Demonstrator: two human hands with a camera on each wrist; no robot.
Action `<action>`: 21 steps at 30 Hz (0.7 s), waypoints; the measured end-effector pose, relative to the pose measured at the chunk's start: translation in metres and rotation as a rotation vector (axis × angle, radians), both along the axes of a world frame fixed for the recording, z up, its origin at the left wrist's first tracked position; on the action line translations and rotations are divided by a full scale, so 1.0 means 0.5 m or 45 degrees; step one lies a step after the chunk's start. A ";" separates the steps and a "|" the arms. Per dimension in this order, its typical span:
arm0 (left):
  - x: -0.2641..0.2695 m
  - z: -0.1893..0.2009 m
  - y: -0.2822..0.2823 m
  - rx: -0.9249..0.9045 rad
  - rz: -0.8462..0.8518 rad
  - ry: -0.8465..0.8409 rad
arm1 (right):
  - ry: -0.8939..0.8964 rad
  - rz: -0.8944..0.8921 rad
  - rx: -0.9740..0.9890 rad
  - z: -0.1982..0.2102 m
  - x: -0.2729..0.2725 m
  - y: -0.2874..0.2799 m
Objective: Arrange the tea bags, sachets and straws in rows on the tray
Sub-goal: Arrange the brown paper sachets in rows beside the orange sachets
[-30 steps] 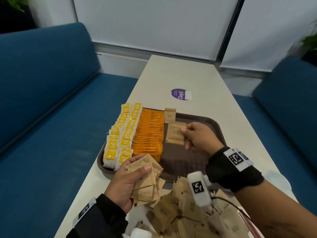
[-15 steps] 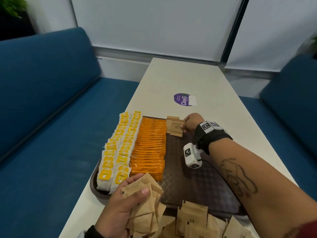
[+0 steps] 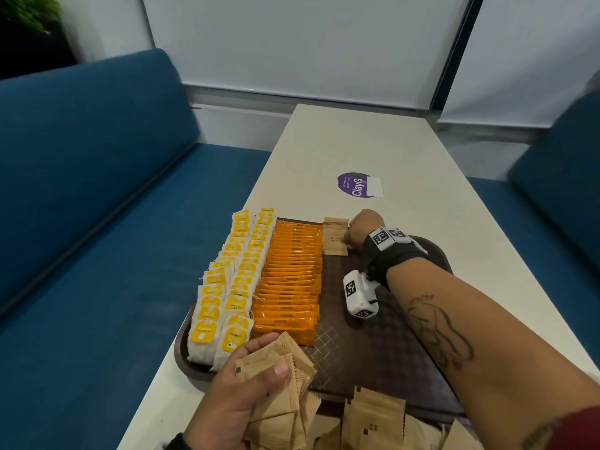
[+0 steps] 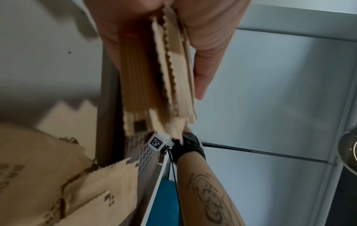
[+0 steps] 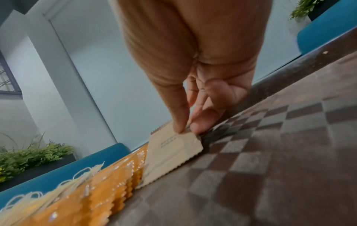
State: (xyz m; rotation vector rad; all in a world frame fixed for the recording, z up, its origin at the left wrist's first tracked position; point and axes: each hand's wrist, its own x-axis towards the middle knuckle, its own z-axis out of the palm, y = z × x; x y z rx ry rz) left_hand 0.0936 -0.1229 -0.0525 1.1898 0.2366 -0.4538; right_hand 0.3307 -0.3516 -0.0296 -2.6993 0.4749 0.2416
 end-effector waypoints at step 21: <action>-0.046 0.050 -0.029 -0.342 0.049 0.001 | 0.235 0.539 0.816 0.165 -0.453 0.065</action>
